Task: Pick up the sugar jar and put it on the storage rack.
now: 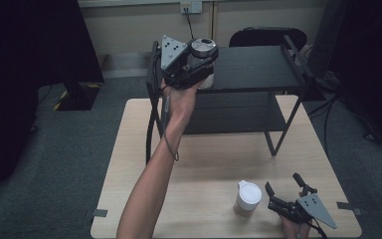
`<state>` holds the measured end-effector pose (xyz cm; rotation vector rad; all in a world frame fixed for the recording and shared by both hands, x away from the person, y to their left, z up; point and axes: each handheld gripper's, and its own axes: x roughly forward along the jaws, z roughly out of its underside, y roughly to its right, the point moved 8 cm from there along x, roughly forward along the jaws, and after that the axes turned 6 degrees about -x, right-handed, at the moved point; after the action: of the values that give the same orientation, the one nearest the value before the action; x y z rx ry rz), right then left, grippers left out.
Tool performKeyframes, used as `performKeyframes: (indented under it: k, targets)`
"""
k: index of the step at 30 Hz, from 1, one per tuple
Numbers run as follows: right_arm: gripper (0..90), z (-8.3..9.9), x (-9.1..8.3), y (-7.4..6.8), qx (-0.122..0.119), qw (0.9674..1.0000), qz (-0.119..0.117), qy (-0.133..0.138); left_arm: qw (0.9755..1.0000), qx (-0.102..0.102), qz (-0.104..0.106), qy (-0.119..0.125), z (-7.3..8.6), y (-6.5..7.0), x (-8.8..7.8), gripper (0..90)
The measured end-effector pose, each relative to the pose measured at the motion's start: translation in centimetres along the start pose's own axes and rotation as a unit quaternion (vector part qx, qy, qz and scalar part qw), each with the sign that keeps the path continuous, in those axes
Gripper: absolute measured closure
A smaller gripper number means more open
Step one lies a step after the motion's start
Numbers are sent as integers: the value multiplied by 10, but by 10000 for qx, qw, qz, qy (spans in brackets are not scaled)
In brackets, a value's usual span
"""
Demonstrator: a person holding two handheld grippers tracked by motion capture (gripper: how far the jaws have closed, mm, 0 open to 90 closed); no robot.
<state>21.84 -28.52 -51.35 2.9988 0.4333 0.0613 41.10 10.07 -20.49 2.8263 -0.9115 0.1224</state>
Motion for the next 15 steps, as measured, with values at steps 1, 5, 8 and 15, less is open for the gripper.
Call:
performKeyframes:
  k: [1, 5, 8, 15]
  targets:
    - [16, 0, 0, 0, 0, 10000, 0, 0, 10000, 51, -18, 19, 0, 1, 0, 336]
    - [15, 0, 0, 0, 0, 10000, 0, 1, 9999, 98, -56, 39, 0, 4, -1, 176]
    - [16, 0, 0, 0, 1, 10000, 0, -1, 9996, 200, -145, 99, 1, 8, -1, 76]
    - [16, 0, 0, 0, 0, 10000, 3, 0, 9998, 187, -61, 35, 3, 8, -2, 1]
